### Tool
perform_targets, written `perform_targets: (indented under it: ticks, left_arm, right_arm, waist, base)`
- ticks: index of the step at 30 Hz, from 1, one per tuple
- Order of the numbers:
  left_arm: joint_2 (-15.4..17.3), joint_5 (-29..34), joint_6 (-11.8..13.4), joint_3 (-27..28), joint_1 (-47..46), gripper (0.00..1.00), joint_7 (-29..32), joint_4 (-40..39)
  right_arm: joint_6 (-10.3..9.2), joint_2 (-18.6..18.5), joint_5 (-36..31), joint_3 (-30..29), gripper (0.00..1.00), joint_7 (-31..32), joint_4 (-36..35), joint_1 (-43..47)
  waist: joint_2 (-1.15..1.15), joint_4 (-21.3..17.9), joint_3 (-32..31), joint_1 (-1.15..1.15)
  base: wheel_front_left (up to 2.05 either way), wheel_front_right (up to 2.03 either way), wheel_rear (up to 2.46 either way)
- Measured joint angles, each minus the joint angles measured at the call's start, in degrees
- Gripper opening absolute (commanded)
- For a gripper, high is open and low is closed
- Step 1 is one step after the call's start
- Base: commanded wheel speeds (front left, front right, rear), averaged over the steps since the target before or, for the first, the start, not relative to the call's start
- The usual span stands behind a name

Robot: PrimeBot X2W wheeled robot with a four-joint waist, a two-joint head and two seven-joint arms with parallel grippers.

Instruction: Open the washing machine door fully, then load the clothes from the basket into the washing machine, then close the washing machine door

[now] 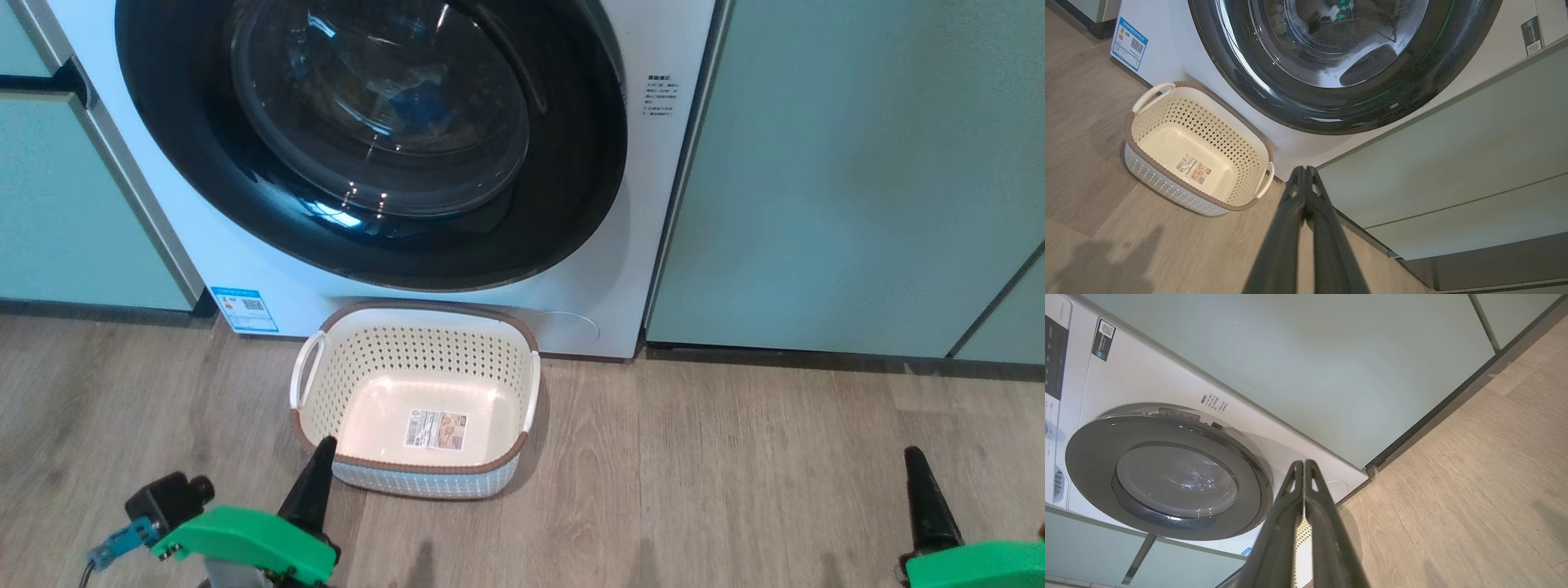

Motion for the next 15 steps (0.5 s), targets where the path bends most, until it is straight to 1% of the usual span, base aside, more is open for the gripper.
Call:
perform_targets:
  ticks: [13, 15]
  left_arm:
    - [-0.4, -8.1, -0.7, 0.7, -1.7, 0.00, 1.3, 1.8]
    - [-0.5, -9.4, -1.2, 1.1, -2.1, 0.00, 1.7, 2.0]
  right_arm:
    - [-0.01, 0.0, 8.1, -1.0, 0.00, 1.8, 0.7, -1.1]
    - [-0.01, 0.0, 9.3, -1.2, 0.00, 2.1, 0.9, -1.2]
  waist:
    - [0.00, 0.1, 0.1, 0.00]
    - [0.00, 0.1, 0.1, 0.00]
  base:
    - [0.00, 0.00, 0.00]
    - [0.00, 0.00, 0.00]
